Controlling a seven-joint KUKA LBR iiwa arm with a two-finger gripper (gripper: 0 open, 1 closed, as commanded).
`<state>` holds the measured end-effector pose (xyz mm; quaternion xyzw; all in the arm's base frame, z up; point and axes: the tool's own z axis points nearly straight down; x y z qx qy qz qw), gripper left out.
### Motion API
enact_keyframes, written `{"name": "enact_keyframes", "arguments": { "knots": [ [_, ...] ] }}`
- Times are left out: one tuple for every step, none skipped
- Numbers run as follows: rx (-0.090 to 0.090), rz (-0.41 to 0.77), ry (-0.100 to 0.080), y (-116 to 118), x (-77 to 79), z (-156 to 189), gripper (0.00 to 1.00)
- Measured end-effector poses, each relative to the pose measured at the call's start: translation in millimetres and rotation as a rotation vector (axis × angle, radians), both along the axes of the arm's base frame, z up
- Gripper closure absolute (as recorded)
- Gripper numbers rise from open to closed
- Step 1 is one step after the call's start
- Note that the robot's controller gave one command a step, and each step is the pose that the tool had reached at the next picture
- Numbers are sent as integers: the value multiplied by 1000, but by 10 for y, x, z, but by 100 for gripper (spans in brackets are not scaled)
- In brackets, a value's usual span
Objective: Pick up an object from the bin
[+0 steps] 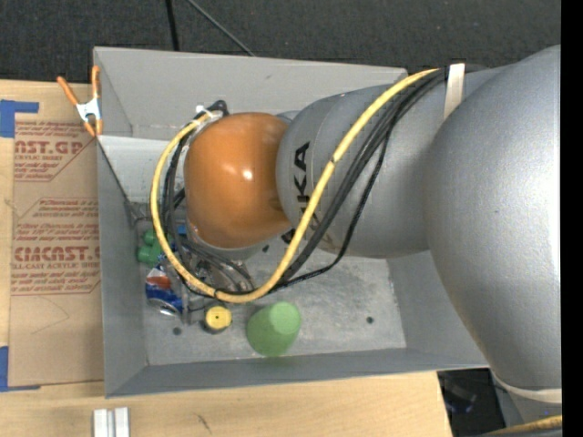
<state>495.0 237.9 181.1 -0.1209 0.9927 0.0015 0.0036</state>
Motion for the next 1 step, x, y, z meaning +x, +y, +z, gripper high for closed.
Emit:
{"name": "enact_keyframes", "arguments": {
  "knots": [
    [0,-10,-2,-13,259,624,100]
  ]
}}
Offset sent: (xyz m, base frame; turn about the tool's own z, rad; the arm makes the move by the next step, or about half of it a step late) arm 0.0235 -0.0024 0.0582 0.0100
